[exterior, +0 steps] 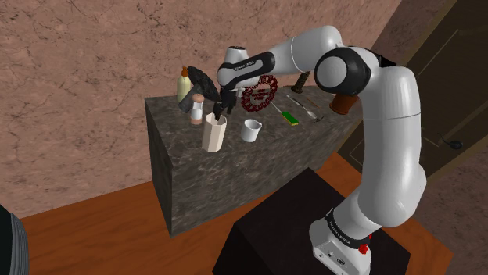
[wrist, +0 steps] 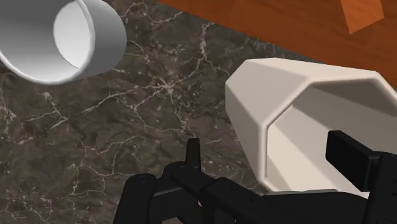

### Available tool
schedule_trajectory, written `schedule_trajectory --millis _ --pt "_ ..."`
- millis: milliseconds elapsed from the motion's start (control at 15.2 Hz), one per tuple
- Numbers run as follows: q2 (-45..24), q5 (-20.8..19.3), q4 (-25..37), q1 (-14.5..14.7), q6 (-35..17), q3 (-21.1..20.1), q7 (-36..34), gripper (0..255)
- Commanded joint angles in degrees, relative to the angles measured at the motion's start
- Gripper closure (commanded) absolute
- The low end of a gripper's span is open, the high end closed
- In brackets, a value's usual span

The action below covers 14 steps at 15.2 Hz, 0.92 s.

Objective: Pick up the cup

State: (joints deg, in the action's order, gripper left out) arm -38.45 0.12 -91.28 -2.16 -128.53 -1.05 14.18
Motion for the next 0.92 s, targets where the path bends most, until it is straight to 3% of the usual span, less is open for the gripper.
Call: schedule_trajectory --millis 0,330,396,858 --pt "-1.3 0.0 0.5 0.0 -0.9 0.0 0.0 0" --pt "-3.1 0.0 0.6 0.0 -2.6 0.0 0.0 0" --pt "-3.1 0.0 0.5 0.0 -2.7 0.0 0.0 255" --pt "-3.1 0.0 0.4 0.1 -2.7 0.0 0.0 255"
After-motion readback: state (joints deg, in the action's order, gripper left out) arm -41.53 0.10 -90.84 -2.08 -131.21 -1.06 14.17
